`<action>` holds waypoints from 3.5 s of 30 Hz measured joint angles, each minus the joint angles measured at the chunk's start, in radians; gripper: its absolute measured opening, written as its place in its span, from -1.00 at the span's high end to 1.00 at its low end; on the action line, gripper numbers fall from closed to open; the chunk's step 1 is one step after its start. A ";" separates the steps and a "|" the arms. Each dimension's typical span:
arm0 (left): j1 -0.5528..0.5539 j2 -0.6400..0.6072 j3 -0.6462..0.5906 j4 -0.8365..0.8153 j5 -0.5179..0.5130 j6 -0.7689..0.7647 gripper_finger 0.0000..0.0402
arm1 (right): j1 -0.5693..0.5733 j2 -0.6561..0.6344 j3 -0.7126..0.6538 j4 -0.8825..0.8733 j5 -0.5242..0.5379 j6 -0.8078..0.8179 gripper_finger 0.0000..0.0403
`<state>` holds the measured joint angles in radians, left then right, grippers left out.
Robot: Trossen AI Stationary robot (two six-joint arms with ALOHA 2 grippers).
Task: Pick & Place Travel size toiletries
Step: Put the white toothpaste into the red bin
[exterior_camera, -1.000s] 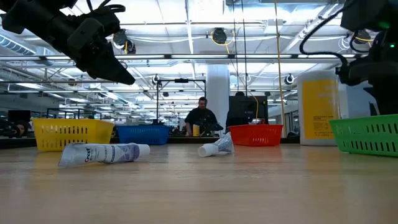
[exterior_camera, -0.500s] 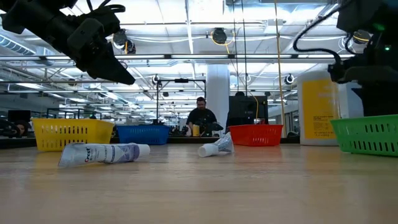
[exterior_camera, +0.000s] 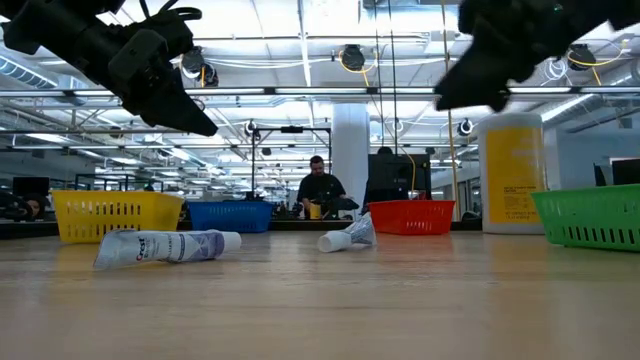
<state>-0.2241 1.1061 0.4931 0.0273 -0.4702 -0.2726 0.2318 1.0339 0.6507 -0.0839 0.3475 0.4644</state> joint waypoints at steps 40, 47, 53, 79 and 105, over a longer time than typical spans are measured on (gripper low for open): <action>0.000 0.000 0.000 -0.001 0.000 0.008 0.87 | -0.252 0.790 0.238 0.336 -0.465 -0.846 0.44; 0.000 0.000 0.000 -0.001 0.000 0.007 0.87 | -0.259 0.704 0.240 0.324 -0.207 -0.732 0.93; 0.001 0.000 0.000 -0.001 0.000 0.006 0.87 | -0.361 0.510 0.238 0.170 0.112 -0.544 0.84; 0.008 0.000 0.000 -0.001 0.001 0.005 0.87 | -0.833 0.649 0.234 0.134 -0.195 -0.188 0.79; 0.008 0.000 0.000 -0.001 -0.018 -0.029 0.87 | -0.255 0.719 0.255 0.677 -0.614 -0.531 0.20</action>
<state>-0.2161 1.1061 0.4931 0.0265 -0.4879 -0.3020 -0.0234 1.7533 0.9057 0.5927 -0.2661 -0.0665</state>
